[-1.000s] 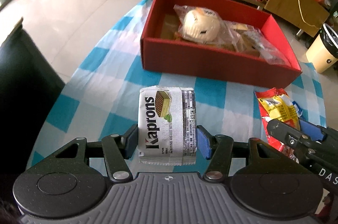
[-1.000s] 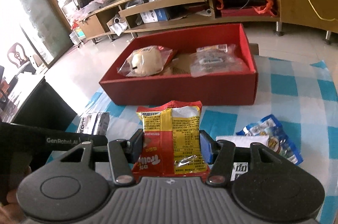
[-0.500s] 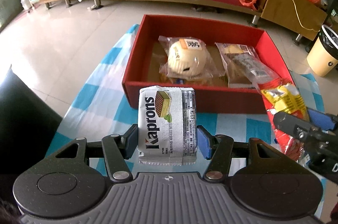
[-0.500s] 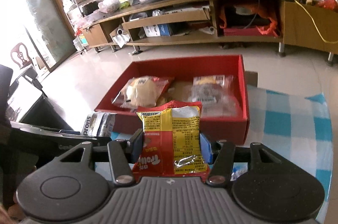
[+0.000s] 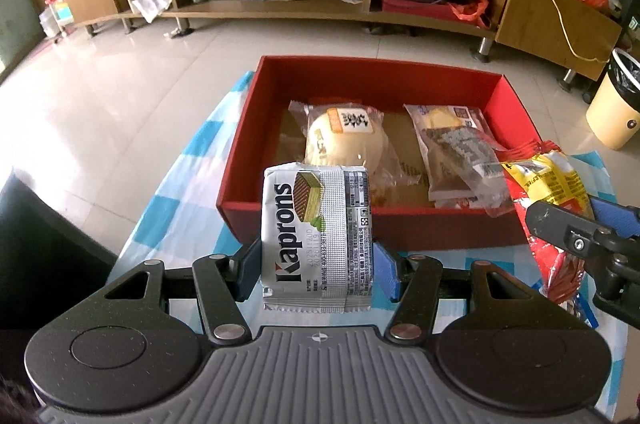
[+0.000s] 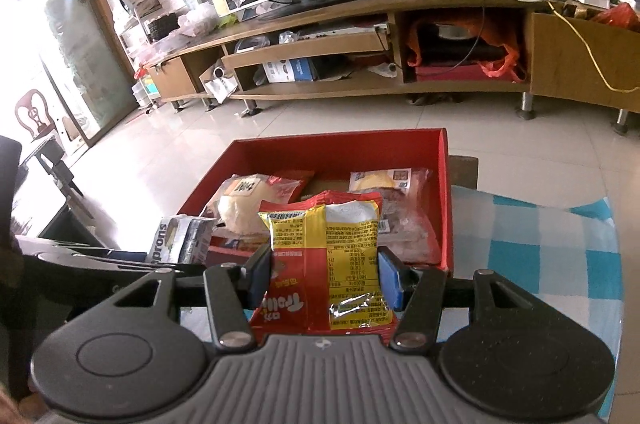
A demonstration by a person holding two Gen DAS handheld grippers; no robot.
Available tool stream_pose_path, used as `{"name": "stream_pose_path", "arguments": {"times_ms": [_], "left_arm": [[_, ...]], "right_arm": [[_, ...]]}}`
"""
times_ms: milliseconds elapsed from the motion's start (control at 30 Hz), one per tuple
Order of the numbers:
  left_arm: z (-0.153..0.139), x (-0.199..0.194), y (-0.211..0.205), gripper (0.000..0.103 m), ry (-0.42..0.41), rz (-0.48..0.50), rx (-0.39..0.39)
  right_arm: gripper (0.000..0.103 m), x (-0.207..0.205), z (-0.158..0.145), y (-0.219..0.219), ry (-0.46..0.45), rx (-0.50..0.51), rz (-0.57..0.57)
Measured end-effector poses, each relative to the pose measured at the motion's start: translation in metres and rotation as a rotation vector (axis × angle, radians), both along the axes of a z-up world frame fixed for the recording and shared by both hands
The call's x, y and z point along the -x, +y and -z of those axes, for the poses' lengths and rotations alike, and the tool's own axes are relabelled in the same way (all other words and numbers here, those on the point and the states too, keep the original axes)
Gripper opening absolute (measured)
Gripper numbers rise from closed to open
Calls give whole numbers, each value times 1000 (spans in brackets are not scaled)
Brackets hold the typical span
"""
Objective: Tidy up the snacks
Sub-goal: 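Carry the Kaprons pack in the left tool while the right tool carries the yellow-red packet over the box, then open the left tool into the box while the right tool releases the yellow-red packet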
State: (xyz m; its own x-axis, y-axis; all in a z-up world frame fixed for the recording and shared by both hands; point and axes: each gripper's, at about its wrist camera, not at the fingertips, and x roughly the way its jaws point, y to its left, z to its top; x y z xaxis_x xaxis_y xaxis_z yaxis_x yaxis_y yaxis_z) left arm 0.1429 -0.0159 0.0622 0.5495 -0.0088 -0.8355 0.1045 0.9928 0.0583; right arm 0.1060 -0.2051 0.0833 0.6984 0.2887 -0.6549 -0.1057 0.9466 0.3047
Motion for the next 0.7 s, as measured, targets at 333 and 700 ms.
{"name": "stream_pose_path", "arguments": {"times_ms": [333, 700], "left_arm": [[0, -27, -8, 65, -18, -12, -5], [3, -57, -14, 65, -38, -29, -22]], "right_arm": [[53, -27, 1, -10, -12, -7, 24], [53, -61, 11, -21, -2, -17, 45]]}}
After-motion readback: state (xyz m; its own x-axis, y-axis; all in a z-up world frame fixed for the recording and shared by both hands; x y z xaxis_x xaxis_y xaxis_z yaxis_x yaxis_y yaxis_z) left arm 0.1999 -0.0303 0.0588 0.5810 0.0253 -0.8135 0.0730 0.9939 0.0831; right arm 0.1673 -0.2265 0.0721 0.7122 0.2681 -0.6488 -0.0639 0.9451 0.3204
